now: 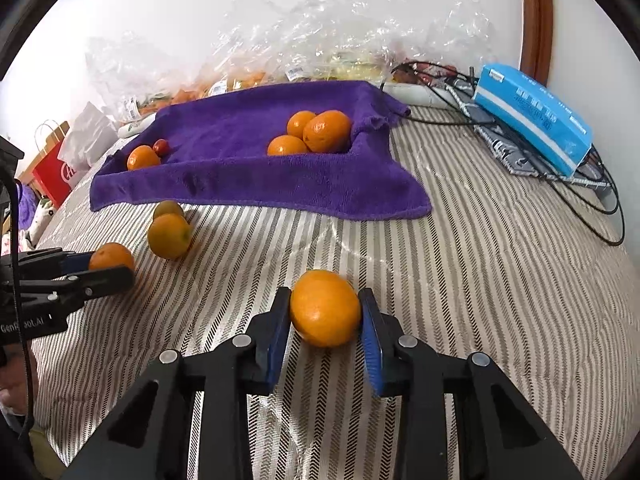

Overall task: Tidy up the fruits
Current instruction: 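Move the right tool onto an orange on the bedspread while the left approaches another orange, then carry the orange in the right tool over the towel while the left carries its orange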

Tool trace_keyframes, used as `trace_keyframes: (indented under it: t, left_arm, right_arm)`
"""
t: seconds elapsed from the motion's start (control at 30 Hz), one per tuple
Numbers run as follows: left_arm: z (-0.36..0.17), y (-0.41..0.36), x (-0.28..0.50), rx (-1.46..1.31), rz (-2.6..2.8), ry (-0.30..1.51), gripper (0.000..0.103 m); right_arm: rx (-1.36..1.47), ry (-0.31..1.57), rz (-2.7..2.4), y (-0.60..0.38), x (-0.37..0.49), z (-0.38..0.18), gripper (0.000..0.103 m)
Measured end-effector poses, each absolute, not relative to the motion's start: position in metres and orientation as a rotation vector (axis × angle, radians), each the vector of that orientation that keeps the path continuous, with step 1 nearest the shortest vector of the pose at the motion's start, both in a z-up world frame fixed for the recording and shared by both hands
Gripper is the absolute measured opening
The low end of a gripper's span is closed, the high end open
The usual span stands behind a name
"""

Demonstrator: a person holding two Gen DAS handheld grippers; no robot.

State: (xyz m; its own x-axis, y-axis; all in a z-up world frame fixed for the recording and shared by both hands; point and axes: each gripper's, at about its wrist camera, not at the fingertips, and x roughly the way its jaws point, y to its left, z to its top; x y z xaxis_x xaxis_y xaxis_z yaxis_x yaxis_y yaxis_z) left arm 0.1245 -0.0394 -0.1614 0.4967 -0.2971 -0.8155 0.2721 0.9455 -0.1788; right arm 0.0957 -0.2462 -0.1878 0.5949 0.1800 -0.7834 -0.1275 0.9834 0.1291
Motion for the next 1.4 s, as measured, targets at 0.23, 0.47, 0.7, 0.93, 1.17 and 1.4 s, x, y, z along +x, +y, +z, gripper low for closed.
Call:
trace_keyframes:
  t: [0.23, 0.47, 0.7, 0.93, 1.17, 1.4]
  left_arm:
    - [-0.146, -0.019, 0.130, -0.066, -0.325, 0.969, 0.039]
    - [-0.113, -0.003, 0.136, -0.075, -0.288, 0.895, 0.039]
    - [-0.081, 0.023, 0.151, -0.105, -0.220, 0.820, 0.039]
    - [-0.071, 0.041, 0.183, -0.142, -0.167, 0.764, 0.039]
    - [-0.085, 0.041, 0.223, -0.190, -0.182, 0.764, 0.039]
    - [-0.117, 0.042, 0.242, -0.191, -0.159, 0.793, 0.039]
  right_arm:
    - [0.037, 0.869, 0.227, -0.243, 0.101, -0.148, 0.033]
    - [0.066, 0.777, 0.242, -0.235, 0.112, -0.107, 0.033]
    - [0.099, 0.718, 0.229, -0.217, 0.140, -0.086, 0.033]
    - [0.098, 0.700, 0.203, -0.205, 0.178, -0.082, 0.033]
    - [0.118, 0.702, 0.198, -0.195, 0.218, -0.090, 0.033]
    - [0.102, 0.725, 0.218, -0.189, 0.234, -0.118, 0.033]
